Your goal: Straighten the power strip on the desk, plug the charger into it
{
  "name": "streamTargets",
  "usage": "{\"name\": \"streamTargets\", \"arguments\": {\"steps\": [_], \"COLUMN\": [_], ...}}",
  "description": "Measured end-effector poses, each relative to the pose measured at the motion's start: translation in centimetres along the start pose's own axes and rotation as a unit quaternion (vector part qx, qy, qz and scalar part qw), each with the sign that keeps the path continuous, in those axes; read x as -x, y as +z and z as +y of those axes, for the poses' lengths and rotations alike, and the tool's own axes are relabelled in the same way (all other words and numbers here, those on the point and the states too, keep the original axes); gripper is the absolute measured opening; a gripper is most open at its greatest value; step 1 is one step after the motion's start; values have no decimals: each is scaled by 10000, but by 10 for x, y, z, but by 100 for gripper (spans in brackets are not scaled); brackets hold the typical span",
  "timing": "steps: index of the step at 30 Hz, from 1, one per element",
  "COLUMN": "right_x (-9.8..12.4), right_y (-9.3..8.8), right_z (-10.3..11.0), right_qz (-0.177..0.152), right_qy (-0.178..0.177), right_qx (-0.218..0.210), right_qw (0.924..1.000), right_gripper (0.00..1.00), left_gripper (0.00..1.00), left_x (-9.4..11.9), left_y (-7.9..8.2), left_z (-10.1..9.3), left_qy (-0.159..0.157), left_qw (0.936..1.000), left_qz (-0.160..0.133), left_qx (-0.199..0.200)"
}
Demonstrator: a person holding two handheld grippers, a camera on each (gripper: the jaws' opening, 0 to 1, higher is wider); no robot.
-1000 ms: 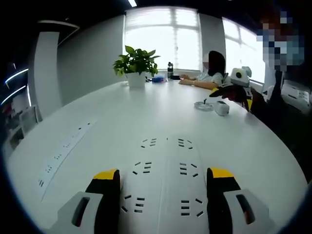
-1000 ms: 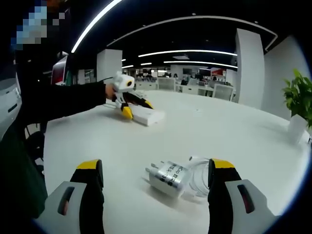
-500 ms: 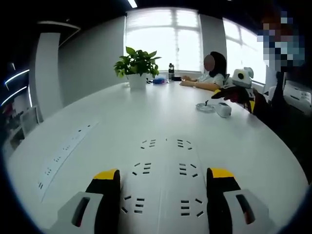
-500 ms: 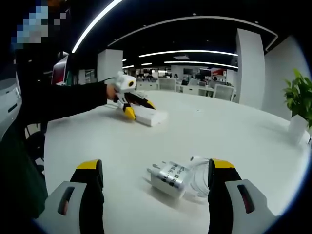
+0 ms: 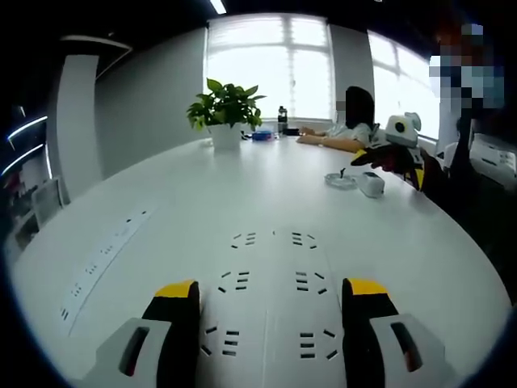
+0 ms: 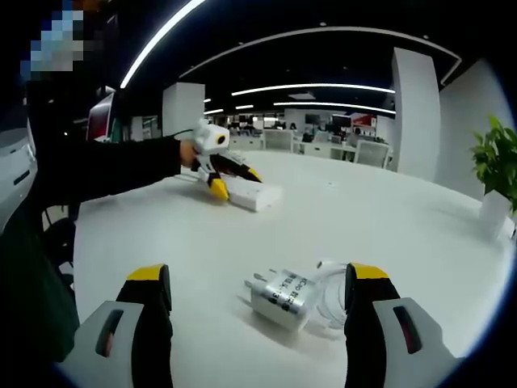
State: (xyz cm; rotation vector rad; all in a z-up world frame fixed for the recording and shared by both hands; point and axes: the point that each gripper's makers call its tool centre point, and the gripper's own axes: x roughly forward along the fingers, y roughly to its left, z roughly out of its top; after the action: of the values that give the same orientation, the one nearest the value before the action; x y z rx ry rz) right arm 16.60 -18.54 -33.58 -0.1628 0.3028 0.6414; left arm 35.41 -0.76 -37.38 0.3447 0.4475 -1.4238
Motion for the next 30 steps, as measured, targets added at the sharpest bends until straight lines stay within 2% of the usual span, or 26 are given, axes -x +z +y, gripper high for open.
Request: {"name": "streamTargets", "arguments": {"steps": [16,23,30], "right_x": [2,3,4], "right_y": [-2,-3,-3], "right_z": [-4,-5,-6], "right_qz": [-9,-11,-14], "right_qy": [-24,-28,-30], "right_qx": [-21,-37,-51], "right_qw": [10000,10000,10000], "right_gripper": [88,88,88], "left_gripper": [71,71,71], "left_x": [-7,-9,-9], "left_y": [3,3,2], "left_z": [-3,-3,-3], "left_qy": [-93,-127,-146], "left_qw": [9999,9994,9993], "left_qz": [63,310,351], "left_qx": [-9,-19,-27]}}
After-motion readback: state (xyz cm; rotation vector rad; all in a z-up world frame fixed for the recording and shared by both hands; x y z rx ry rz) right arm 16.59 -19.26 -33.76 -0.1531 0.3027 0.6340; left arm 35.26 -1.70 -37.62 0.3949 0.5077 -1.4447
